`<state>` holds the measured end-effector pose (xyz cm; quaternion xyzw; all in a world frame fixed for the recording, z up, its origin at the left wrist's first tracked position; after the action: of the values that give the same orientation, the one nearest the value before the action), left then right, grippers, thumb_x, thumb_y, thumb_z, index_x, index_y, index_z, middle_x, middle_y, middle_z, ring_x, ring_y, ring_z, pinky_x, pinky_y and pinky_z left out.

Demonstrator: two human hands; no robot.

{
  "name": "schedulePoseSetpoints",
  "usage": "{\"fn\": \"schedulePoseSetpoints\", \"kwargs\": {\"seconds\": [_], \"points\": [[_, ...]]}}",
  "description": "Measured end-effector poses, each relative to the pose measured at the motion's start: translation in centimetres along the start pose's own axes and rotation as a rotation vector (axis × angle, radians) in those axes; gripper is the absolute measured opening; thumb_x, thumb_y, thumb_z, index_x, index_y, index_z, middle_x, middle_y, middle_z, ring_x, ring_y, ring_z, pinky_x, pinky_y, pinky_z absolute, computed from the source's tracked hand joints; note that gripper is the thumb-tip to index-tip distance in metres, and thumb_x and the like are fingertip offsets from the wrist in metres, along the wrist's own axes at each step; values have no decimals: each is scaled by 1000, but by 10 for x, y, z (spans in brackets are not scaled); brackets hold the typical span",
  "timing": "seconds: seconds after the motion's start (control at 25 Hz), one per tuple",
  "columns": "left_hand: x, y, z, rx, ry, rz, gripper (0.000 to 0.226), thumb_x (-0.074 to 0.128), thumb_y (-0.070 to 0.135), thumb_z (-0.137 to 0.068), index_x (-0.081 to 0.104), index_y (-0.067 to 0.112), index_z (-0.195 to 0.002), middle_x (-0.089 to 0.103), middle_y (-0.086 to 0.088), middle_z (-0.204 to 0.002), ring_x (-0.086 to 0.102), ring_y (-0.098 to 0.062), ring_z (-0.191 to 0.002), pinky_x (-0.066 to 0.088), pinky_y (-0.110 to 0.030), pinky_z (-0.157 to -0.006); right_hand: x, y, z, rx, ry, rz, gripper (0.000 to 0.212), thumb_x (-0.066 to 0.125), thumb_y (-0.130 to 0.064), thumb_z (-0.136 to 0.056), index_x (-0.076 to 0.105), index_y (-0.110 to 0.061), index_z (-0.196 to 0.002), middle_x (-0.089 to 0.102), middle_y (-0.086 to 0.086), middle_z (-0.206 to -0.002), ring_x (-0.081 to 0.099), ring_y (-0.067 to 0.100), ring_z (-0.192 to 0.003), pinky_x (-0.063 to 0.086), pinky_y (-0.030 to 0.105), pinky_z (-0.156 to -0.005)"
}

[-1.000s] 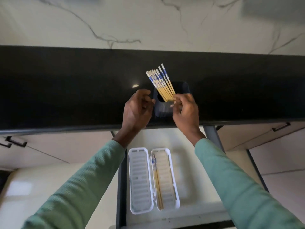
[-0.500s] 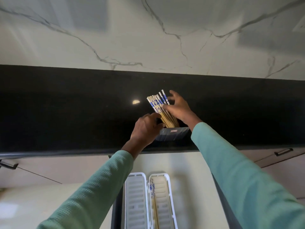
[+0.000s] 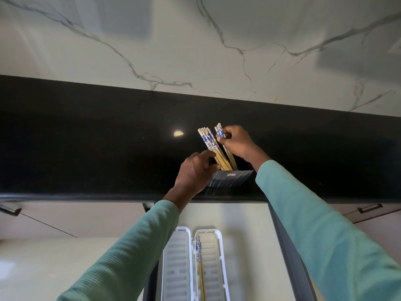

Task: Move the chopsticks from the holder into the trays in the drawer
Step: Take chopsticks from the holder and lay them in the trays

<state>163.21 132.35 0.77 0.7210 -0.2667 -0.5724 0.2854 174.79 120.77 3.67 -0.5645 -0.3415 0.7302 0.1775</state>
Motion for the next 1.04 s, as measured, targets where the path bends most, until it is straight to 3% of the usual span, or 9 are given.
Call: {"fn": "schedulePoseSetpoints", "kwargs": {"seconds": [0.16,0.24,0.4,0.56,0.8,0.92,1.04], "points": [[-1,-1,0,-19,0,9,40,71,39,-95,64,25,-131,67,-3,-105,63,-16,-88,49,-25,-71,7,-2,1,-39,-3,82,26,79,-27,-93,66,-21,-115,70,-9,-98,69,5,-91,50,23,-71],[0,-2,1,-32,-3,10,39,71,40,-95,63,26,-131,66,-2,-103,63,-18,-88,53,-31,-74,8,-4,0,-57,56,115,28,84,-27,-88,67,-21,-109,69,-12,-95,68,3,-86,50,22,-68],[2,-7,1,-52,4,27,40,70,41,-95,61,28,-131,65,0,-103,62,-16,-88,44,-25,-69,-3,-4,2,-33,187,45,28,85,-19,-86,62,-31,-97,67,-17,-85,68,-3,-81,54,19,-67],[3,-8,1,-50,17,39,41,72,39,-94,62,25,-131,67,-2,-107,62,-14,-87,42,-19,-64,-28,-2,13,-27,287,-12,33,85,-19,-86,69,-24,-114,69,-15,-90,66,-6,-80,49,16,-65],[-15,16,0,-24,122,-29,57,79,37,-89,54,22,-137,65,-7,-116,64,-17,-92,55,-29,-74,-78,1,44,-20,357,-110,16,85,-25,-87,78,-21,-101,78,-6,-87,77,8,-81,65,35,-77],[-27,50,-6,40,153,33,64,80,41,-86,51,25,-141,62,-7,-131,65,-19,-111,59,-35,-86,-112,-15,62,-75,384,-207,12,85,-23,-87,78,-24,-96,79,-5,-85,78,6,-76,66,31,-74],[-31,90,-15,76,93,32,77,77,49,-85,41,26,-149,57,-5,-143,61,-14,-117,54,-35,-95,-151,-36,89,-160,396,-347,13,86,-22,-86,75,-30,-87,80,-6,-78,78,5,-72,64,23,-62]]}}
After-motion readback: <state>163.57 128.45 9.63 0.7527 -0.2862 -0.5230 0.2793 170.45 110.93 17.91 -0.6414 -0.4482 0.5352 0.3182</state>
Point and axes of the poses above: each hand's wrist, its own z-axis away from the middle knuckle, its own x-axis out of the palm, y = z × x, the point moved 10 cm from there along -z, towards the middle knuckle
